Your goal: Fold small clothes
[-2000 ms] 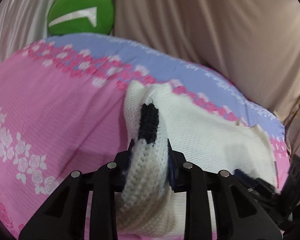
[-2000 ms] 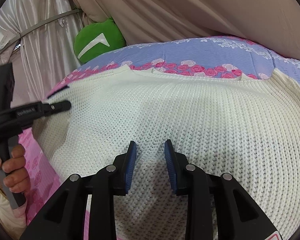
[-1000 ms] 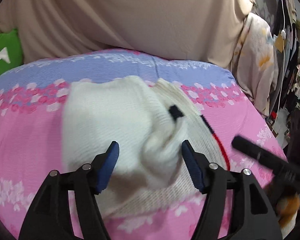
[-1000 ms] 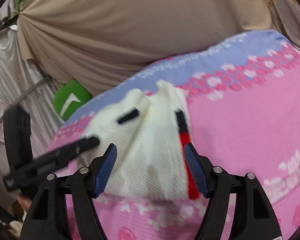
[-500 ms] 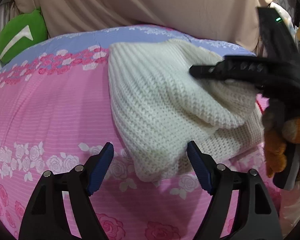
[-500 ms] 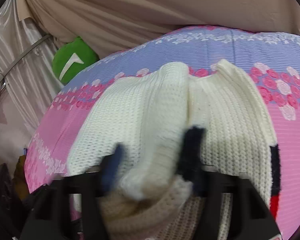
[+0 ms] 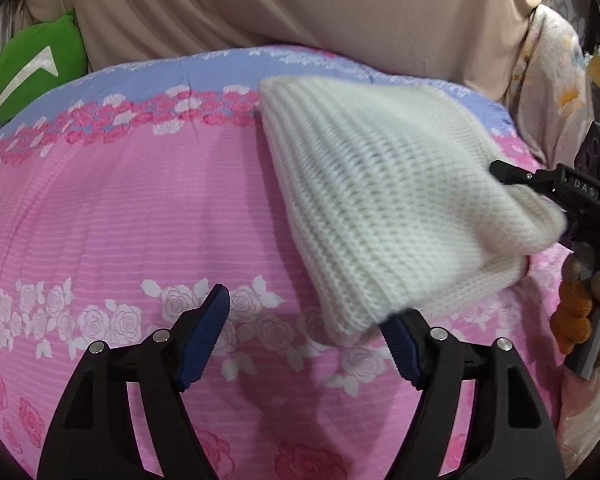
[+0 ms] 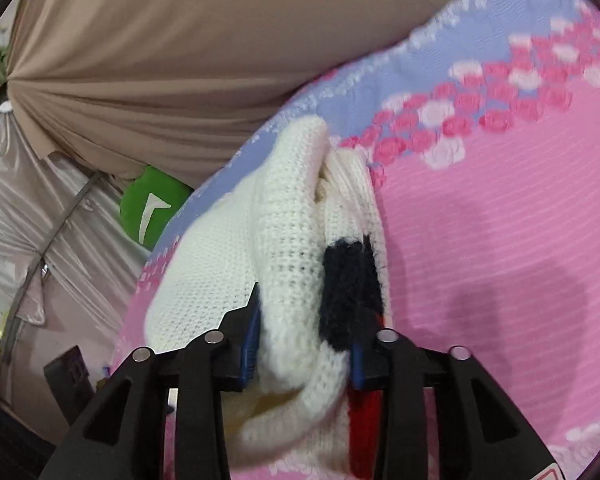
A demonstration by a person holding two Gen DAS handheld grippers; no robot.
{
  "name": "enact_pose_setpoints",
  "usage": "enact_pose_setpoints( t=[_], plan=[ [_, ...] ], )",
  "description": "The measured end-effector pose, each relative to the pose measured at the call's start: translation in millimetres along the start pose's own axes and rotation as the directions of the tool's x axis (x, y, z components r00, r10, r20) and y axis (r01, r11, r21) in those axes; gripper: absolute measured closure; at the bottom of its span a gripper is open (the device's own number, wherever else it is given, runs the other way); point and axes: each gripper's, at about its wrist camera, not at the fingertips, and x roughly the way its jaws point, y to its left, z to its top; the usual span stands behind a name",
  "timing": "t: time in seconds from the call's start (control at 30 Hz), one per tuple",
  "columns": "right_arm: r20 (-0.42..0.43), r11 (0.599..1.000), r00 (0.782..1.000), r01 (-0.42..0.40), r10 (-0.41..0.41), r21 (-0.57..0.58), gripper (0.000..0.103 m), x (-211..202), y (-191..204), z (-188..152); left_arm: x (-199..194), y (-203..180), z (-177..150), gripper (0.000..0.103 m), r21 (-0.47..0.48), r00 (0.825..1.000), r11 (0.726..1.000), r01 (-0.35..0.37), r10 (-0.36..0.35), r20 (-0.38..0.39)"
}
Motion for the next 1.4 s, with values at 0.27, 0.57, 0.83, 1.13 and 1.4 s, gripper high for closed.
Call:
enact_pose_setpoints(
  t=[0.27, 0.57, 0.83, 1.13, 1.4],
  plan=[
    [0.067, 0.991, 0.997, -0.034, 0.043, -0.129, 0.042, -41, 36, -23, -59, -6, 19, 0.022, 0.006, 0.989, 0.998, 0.064, -0.065, 0.133],
    [0.050, 0.978, 0.998, -0.014, 0.025, -0.208, 0.093, -27, 44, -35, 21, -8, 20, 0.042, -0.062, 0.996, 0.998, 0.029, -0.034, -0.080],
    [-0.081, 0.997, 0.995, 0.057, -0.061, -0.047, 0.095, -20, -13, -46, 27, -4, 3, 0.041, -0.030, 0.993, 0.999, 0.012, -0.015, -0.116],
    [0.017, 0.993, 0.999, 0.029, -0.027, -0.113, 0.067, -54, 13, -22, -8, -8, 15, 0.039, -0.032, 0.998, 0.998, 0.049, -0.050, -0.029],
    [0.010, 0.988, 0.999, 0.036, -0.035, -0.149, 0.035, 5, 28, 48, -15, -18, 66, 0.030, -0.053, 0.996, 0.998, 0.039, -0.035, 0.079]
  ],
)
